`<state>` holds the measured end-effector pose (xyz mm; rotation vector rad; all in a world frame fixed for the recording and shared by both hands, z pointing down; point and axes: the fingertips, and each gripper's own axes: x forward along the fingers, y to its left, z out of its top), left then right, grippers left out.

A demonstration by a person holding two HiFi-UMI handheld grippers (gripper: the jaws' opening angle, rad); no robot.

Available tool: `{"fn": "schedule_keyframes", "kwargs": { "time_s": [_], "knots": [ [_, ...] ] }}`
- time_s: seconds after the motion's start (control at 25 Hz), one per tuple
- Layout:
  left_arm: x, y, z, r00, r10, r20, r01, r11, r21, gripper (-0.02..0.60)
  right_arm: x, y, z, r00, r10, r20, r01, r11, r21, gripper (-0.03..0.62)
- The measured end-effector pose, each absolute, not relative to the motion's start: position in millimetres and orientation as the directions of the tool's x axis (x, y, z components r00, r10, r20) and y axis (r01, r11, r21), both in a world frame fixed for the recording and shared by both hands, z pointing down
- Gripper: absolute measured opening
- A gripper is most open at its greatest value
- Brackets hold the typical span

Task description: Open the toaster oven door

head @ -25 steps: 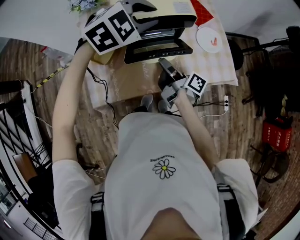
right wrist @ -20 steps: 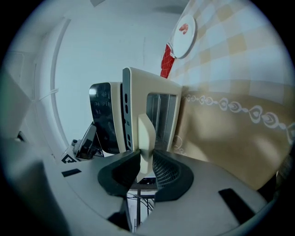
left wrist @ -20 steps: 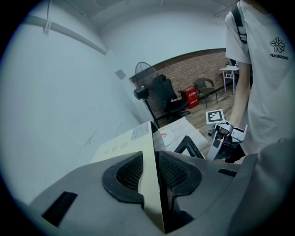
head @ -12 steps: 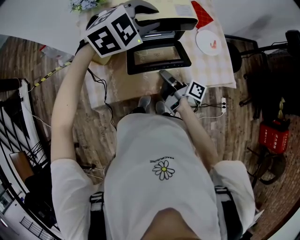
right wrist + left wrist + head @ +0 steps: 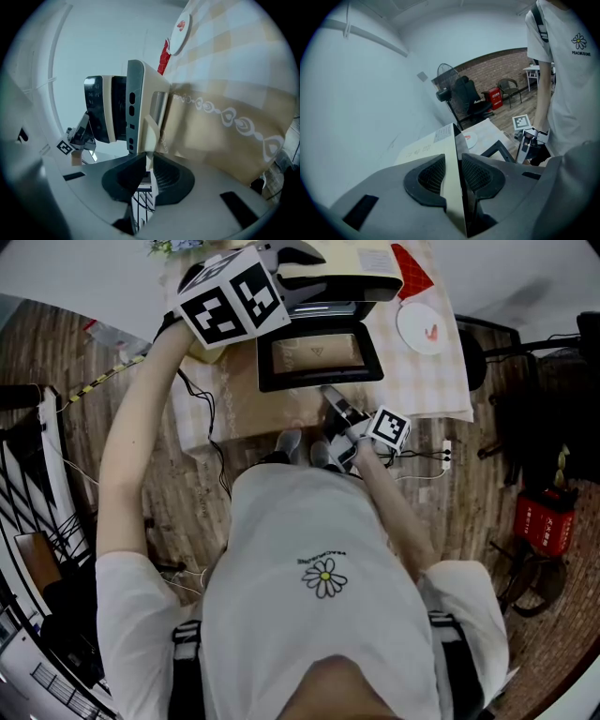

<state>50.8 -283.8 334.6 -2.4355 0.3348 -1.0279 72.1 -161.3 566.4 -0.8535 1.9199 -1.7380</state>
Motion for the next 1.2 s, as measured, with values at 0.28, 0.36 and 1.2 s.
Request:
{"fn": "schedule_keyframes", "kwargs": {
  "time_s": [0.28, 0.36, 1.2],
  "knots": [
    [50.7, -284.1, 334.4, 0.689, -0.393, 0.609, -0.040, -0.860, -0.509, 0.121, 73.1, -158.5, 580.9, -0.750, -0.645, 0.146, -0.214, 0.027, -0.976, 0.036],
    [50.8, -284.3, 334.5, 0.689, -0.393, 0.609, -0.039, -0.859, -0.510, 0.121, 74.4, -157.2, 589.2, -0.748, -0.636, 0.187, -0.248, 0.006, -0.969, 0.031],
    [51.7, -284.5, 333.9, 0.690, -0.404, 0.601, -0.041, -0.850, -0.525, 0.121, 73.2, -144.7, 619.5, -0.732, -0.591, 0.339, -0.255, -0.224, -0.941, 0.008]
  ]
}}
